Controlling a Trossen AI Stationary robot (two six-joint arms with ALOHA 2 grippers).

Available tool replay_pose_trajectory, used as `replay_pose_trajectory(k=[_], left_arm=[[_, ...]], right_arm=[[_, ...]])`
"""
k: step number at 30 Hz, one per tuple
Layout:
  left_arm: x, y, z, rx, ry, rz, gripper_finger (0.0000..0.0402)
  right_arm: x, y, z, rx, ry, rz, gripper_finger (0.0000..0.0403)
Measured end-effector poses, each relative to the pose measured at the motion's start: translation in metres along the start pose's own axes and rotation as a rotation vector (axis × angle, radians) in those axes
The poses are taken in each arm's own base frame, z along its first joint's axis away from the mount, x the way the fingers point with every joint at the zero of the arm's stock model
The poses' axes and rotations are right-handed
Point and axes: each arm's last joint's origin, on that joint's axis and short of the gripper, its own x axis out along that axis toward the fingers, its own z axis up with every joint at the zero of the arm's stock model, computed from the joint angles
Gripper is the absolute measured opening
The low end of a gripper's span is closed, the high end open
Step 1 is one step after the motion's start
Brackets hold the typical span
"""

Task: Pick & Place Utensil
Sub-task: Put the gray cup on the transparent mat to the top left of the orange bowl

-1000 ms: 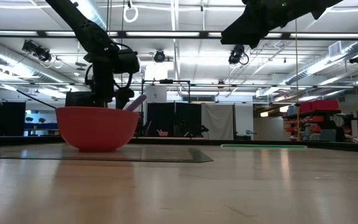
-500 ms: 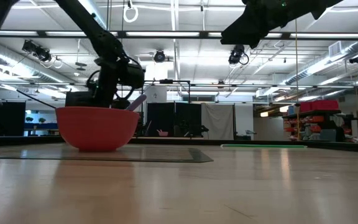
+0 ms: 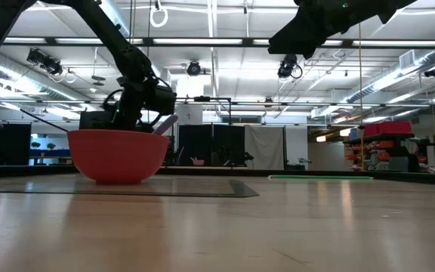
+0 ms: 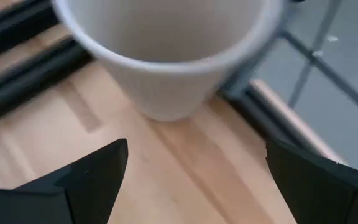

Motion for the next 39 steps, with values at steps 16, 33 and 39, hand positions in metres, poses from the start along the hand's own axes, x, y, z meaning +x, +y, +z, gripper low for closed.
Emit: replay_pose_trajectory(k=[16,33,39], left_arm=[[0.023,0.0,0.001,-0.036,0.0,0.081,0.0399],[0.026,0.0,0.009,-0.011,-0.173,0.073,0.04],[0.027,0.0,0.009,0.02,-0.187,0.077,0.04]], right_arm=[[0.0,0.0,0.0,0.0,-0.001,0.0,0.0176],[0.0,0.0,0.001,0.0,-0.009,-0.001,0.0176],[0.0,0.0,0.001,0.0,-0.009,-0.001,0.0176]])
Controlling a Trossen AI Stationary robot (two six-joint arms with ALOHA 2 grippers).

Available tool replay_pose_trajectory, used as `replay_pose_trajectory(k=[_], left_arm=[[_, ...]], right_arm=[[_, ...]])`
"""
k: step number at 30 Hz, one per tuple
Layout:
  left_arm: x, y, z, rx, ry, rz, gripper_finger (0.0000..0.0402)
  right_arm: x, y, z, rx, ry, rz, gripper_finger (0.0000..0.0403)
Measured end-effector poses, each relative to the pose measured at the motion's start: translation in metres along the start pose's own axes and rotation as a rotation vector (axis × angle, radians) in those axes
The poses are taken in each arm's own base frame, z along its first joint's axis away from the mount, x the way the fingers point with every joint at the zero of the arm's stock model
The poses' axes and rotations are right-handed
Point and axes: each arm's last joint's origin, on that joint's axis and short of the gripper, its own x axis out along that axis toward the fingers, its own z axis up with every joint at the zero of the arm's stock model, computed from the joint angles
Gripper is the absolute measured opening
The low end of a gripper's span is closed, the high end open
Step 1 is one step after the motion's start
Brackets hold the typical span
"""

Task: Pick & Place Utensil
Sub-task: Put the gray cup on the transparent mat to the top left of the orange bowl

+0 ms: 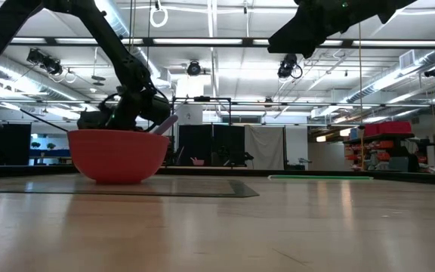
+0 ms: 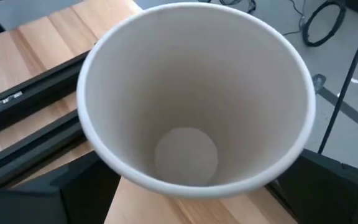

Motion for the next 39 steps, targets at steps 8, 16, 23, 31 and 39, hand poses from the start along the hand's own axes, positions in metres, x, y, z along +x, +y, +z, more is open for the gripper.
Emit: replay_pose_trajectory(k=[8,16,23,31,39], left_arm=[[0.005,0.0,-0.005,0.02,-0.038,0.013,0.0399],[0.01,-0.001,-0.002,0.007,-0.058,0.023,0.0399],[0.017,0.0,0.004,-0.005,-0.033,0.053,0.0399],[0.024,0.0,0.01,-0.029,-0.044,0.073,0.0399],[0.026,0.0,0.012,-0.024,-0.057,0.076,0.0377]], right_arm=[[0.0,0.0,0.0,0.0,0.0,0.0,0.0176],[0.0,0.0,0.0,0.0,0.0,0.0,0.0176],[0.0,0.0,0.0,0.0,0.0,0.0,0.0176],[0.0,0.0,0.0,0.0,0.0,0.0,0.0176],[0.0,0.0,0.0,0.0,0.0,0.0,0.0176]])
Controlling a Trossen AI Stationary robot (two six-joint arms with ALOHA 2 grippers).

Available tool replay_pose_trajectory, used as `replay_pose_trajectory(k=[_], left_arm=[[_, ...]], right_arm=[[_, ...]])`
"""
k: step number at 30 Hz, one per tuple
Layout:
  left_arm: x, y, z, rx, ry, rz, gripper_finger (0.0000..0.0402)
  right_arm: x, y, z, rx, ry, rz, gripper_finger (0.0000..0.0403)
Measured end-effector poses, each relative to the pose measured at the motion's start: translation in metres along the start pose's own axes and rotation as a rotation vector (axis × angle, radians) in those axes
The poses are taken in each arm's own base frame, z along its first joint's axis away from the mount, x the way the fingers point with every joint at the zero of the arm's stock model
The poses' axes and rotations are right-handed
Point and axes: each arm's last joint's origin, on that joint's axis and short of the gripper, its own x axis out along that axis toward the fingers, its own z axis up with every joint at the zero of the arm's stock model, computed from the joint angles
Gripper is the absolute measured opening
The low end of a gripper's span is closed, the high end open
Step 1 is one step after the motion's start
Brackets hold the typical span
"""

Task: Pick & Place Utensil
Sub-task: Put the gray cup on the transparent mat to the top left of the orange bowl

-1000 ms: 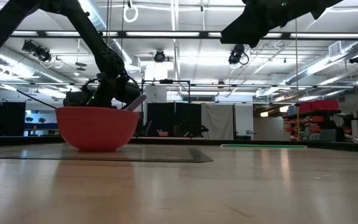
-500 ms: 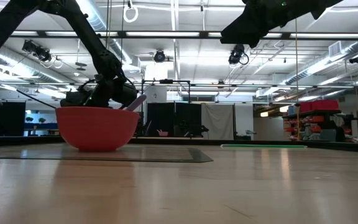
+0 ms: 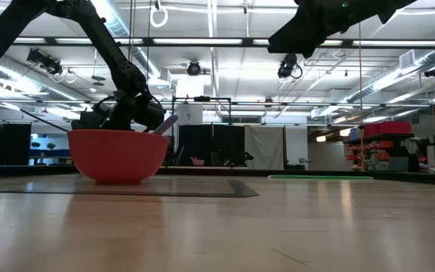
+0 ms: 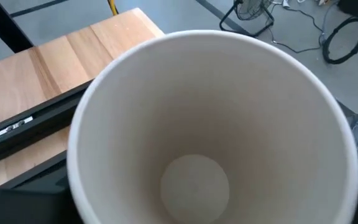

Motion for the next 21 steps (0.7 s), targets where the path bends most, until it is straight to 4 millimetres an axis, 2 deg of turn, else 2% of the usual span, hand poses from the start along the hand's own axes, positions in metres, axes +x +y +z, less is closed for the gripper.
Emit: replay_pose_trajectory(k=[6,14,21], left_arm=[[-0.005,0.001,-0.004,0.018,0.003,-0.009,0.034],[-0.027,0.004,-0.009,0.078,-0.002,-0.026,0.0346],[-0.053,0.025,-0.009,0.039,0.012,0.059,0.0346]], right_arm=[[0.0,0.0,0.0,0.0,0.0,0.0,0.0176],[0.0,0.0,0.0,0.0,0.0,0.0,0.0176],[0.0,0.0,0.0,0.0,0.0,0.0,0.0176]])
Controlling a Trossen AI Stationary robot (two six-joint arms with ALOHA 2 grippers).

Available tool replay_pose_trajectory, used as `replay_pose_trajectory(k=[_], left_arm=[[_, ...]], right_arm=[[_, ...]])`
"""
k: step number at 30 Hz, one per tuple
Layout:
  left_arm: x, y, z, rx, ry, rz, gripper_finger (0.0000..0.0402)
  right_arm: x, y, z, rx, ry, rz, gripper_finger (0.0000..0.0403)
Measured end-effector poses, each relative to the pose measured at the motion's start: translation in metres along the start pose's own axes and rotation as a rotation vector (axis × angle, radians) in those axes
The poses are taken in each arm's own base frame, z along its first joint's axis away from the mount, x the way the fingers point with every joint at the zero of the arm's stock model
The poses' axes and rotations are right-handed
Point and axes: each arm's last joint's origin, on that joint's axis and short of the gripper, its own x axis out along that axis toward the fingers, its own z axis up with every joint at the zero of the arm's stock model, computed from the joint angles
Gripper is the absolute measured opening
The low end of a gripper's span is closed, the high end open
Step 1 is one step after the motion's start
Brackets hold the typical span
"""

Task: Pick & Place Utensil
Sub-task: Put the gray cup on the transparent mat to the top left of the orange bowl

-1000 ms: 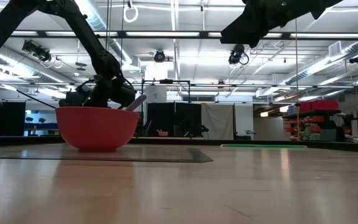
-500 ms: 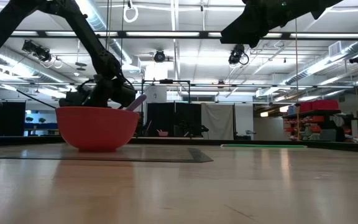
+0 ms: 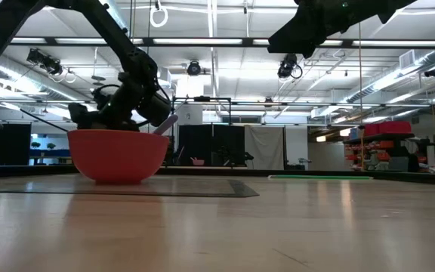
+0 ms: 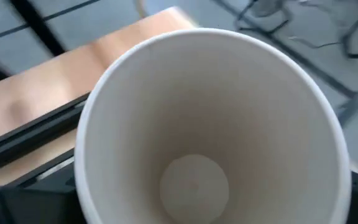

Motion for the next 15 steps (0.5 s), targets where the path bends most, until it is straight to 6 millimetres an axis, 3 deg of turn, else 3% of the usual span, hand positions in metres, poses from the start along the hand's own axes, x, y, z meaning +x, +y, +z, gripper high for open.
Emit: replay_pose_trajectory(k=[5,15], left_arm=[[-0.014,0.016,-0.008,0.014,0.07,0.089,0.0347],[-0.045,0.037,-0.027,0.097,0.031,0.063,0.0347]], right_arm=[[0.0,0.0,0.0,0.0,0.0,0.0,0.0176],[0.0,0.0,0.0,0.0,0.0,0.0,0.0176]])
